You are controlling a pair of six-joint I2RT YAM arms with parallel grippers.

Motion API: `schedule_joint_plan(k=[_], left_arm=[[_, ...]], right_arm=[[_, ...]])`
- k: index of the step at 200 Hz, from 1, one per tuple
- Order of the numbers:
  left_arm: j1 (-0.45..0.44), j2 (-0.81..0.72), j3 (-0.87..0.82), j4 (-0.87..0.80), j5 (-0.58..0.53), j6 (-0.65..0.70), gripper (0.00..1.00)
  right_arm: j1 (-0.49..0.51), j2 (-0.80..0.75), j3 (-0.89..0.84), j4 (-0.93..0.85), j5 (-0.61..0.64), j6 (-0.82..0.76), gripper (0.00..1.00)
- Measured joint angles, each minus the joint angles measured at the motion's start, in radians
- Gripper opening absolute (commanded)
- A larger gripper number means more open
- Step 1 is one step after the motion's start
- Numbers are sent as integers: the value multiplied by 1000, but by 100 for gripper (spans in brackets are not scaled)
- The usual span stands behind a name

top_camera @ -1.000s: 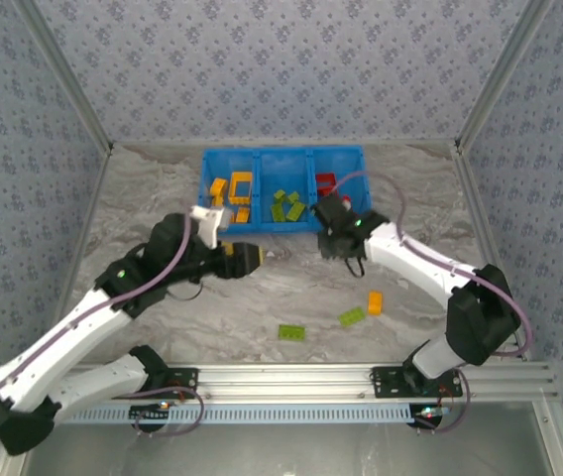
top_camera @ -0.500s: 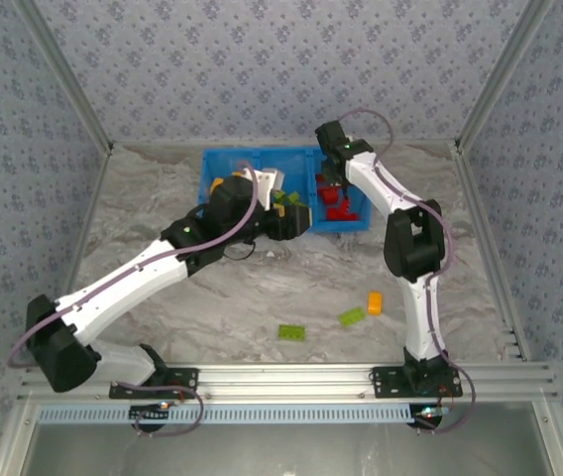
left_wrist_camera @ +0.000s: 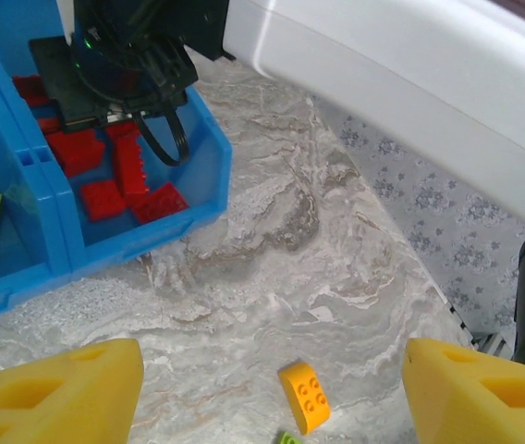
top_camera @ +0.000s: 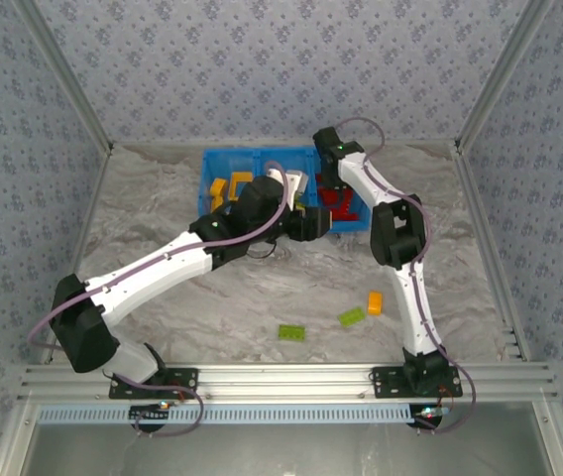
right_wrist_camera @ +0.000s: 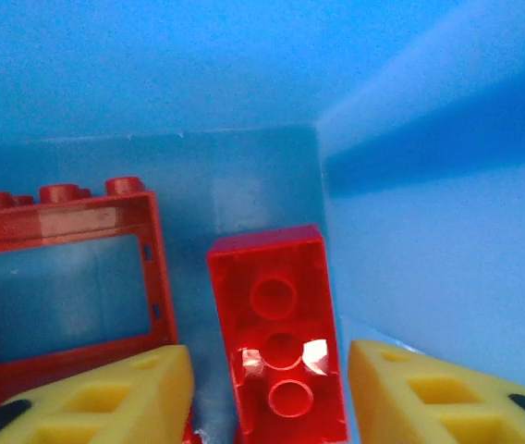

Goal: Sort the legos into containers by color

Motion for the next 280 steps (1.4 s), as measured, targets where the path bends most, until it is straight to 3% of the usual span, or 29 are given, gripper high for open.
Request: schedule_joint_plan(k=[64,95,114,161,199,240,280], left_arm=[[-48,0,0,-29,-41,-1,73],[-74,16,15,-82,-46,-10,72],[-106,64,51,-116,-45,-16,70],[-240,326,215,-256,-105,-108,69],[-321,631,529,-470,-132,-167,76],[-354,879,861,-678,-155,-192,77],[-358,995,983,-769,-174,-200,75]], right_arm=[[20,-119,-6,-19,-3,3,54],[38,-329,-61,-20,6,8,55],[46,-539,-203,-4,1,23,55],[53,-1082,-619,-46,-80,64,64],[82,-1418,-772,-97,-259,68,71],[85,-1633,-762,-164,-343,75,73],[85,-1700,-772,-203,-364,96,73]])
